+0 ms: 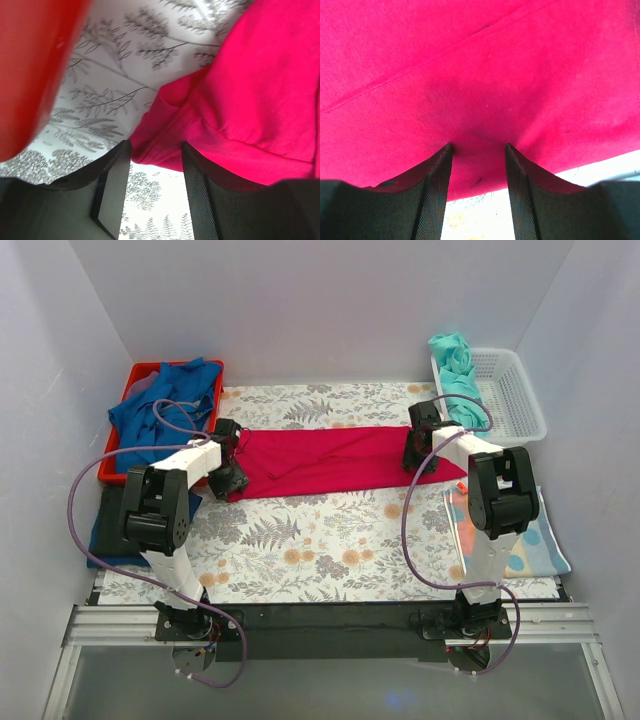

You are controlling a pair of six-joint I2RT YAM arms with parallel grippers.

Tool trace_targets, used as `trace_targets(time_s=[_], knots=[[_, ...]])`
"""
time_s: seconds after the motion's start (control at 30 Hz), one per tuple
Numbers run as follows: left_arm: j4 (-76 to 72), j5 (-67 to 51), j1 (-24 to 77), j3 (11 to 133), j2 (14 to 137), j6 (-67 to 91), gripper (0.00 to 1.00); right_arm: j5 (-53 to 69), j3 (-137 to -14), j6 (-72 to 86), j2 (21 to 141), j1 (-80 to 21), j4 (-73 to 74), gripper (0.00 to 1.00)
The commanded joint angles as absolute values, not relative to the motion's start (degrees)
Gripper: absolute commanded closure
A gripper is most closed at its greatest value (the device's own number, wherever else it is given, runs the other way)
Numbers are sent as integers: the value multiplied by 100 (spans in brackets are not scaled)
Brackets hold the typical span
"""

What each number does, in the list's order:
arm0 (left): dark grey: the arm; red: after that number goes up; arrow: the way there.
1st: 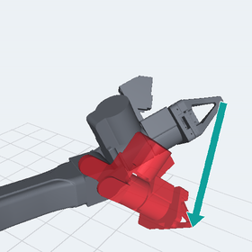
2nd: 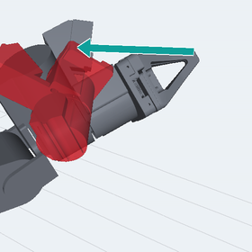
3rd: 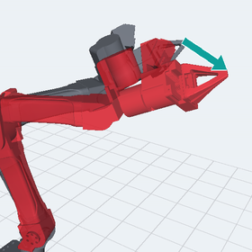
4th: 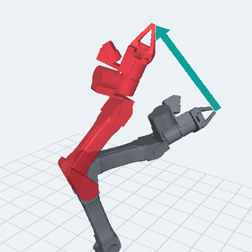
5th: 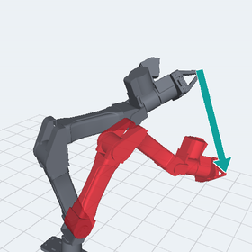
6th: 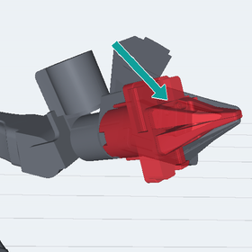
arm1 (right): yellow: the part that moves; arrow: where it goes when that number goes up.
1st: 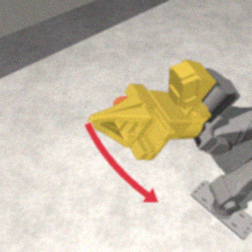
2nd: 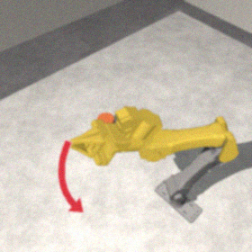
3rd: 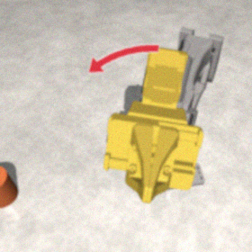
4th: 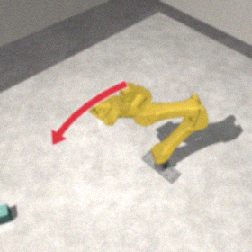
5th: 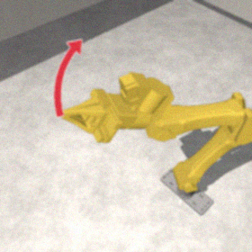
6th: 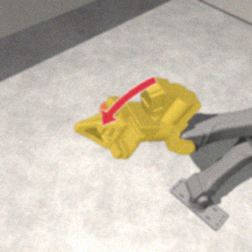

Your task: Fold and stack the t-shirts

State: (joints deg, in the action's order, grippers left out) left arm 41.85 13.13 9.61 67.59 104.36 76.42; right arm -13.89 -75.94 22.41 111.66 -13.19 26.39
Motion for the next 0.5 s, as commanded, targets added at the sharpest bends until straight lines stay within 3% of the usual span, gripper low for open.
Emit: trace_targets(time_s=[0.0,0.23,0.47], knots=[[5247,1933,914,6346,10503,7795,56,-1433,-7137,2259,11022,-1327,2900,48],[5686,2091,905,6178,9854,7796,55,-1512,-6698,2259,10775,-1327,2979,49],[5863,1918,905,7399,9292,7682,55,-1495,-7152,2136,10222,-1354,3225,49]])
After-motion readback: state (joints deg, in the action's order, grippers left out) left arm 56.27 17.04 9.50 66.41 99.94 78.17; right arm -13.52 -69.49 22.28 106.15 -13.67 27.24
